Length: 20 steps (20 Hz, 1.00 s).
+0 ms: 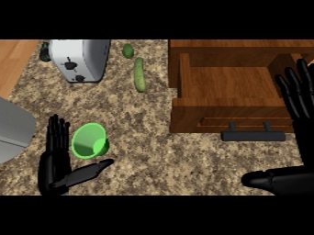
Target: Pick up the cup, place it into the drawer and close the drawer
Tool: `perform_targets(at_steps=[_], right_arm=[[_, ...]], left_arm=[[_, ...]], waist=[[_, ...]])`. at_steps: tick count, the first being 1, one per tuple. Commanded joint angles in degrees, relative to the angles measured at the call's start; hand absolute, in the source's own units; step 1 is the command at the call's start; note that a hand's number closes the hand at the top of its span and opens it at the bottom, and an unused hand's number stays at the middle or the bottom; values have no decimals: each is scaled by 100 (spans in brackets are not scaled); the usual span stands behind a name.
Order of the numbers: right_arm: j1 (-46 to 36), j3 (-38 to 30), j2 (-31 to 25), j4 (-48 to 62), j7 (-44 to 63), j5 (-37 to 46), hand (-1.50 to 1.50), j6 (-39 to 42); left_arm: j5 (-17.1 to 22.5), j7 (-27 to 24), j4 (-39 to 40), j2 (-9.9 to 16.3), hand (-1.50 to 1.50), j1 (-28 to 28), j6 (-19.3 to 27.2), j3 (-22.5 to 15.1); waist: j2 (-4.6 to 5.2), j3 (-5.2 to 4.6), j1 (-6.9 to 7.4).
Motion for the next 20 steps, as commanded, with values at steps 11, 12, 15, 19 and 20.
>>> perform_targets(at_steps=[11,12,15,19,20], right_arm=[[-135,130,75,138,-72,84,-150,8],[-236,-89,-103,-124,423,-113,-150,-7],[140,271,154,-16,-145,141,-150,62],[430,-68,-49,-349,-33,-220,-150,291],[265,344,159,-406,222,187,-150,-18]], left_arm=[[411,-955,1771,4,-150,-742,-377,658],[467,-990,1590,135,-150,-470,-552,700],[507,-1216,2155,235,-150,-815,-667,890],[437,-1742,2964,19,-150,-1043,-541,874],[607,-1637,2714,268,-150,-834,-837,999]], waist=[[0,0,-2],[-1,0,1],[0,1,-3],[0,0,-17],[-1,0,-4]])
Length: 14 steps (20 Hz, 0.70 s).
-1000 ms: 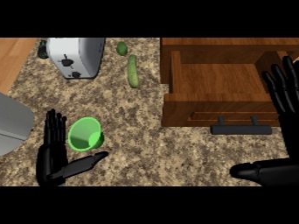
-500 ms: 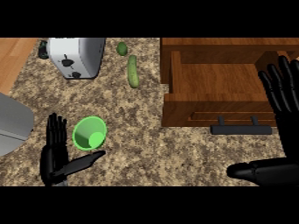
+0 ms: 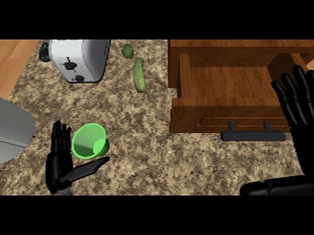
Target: Pick up the cup, place it into the drawer and close the drawer
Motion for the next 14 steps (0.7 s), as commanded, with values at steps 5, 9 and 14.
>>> perform_targets(at_steps=[5,9,14], right_arm=[[-432,-48,-16,197,120,-29,-150,-77],[-503,-75,-27,183,315,3,-150,-188],[-213,-76,-33,-59,209,-121,-150,-28]], left_arm=[[-2,-788,1106,67,-150,-356,-318,213],[-37,-737,1328,-72,-150,-664,-251,131],[240,-1156,1874,30,-150,-821,-674,400]], waist=[[5,-3,-3],[3,-2,-3],[3,-2,-6]])
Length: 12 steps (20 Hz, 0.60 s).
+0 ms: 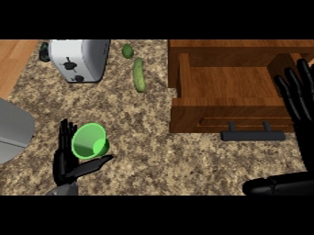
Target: Pick up the cup, place it into the drawer and close the drawer
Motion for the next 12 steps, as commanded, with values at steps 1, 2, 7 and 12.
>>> perform_targets(at_steps=[1,2,7,12], right_arm=[[175,282,181,-70,-148,221,-150,-62],[545,150,97,80,-558,169,-150,210],[-68,-23,-17,-30,87,-11,-150,1],[128,-100,-66,-334,332,-199,-150,30]], left_arm=[[118,-400,855,13,-150,-502,-150,220],[169,-377,420,63,-150,-72,-368,141],[333,-666,1729,163,-150,-1029,-629,464],[437,-286,925,60,-150,-625,-1098,172]], waist=[[3,-1,-8],[0,1,0],[9,-4,-25],[-4,0,-6]])
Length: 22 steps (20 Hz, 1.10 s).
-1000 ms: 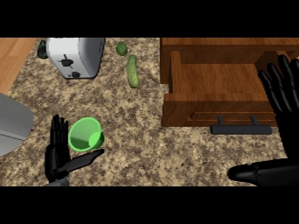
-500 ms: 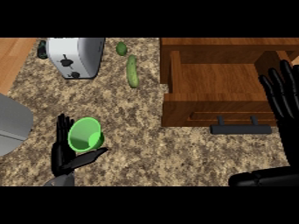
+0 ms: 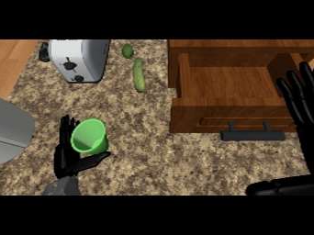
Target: Pick up the cup, place it into the drawer and close the drawer
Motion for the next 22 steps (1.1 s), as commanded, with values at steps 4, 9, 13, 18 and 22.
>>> perform_targets(at_steps=[4,9,13,18,22], right_arm=[[-505,-280,-125,175,300,-253,-150,-102],[-217,-33,5,333,-36,35,-150,-32],[322,-49,9,-93,-195,-88,-150,125],[243,183,120,-77,-210,74,-150,82],[47,-117,-87,-205,149,-154,-150,73]], left_arm=[[159,-355,765,132,-150,-342,-870,102],[132,-266,241,-143,150,-279,-912,-145],[-4,-1074,798,-82,150,-548,-850,-18],[-101,-1255,968,85,150,-605,-1025,-28],[-159,-1261,866,355,150,-530,-1146,-47]], waist=[[7,-2,-4],[-3,1,15],[3,0,-23],[5,-2,-17],[2,-2,-17]])
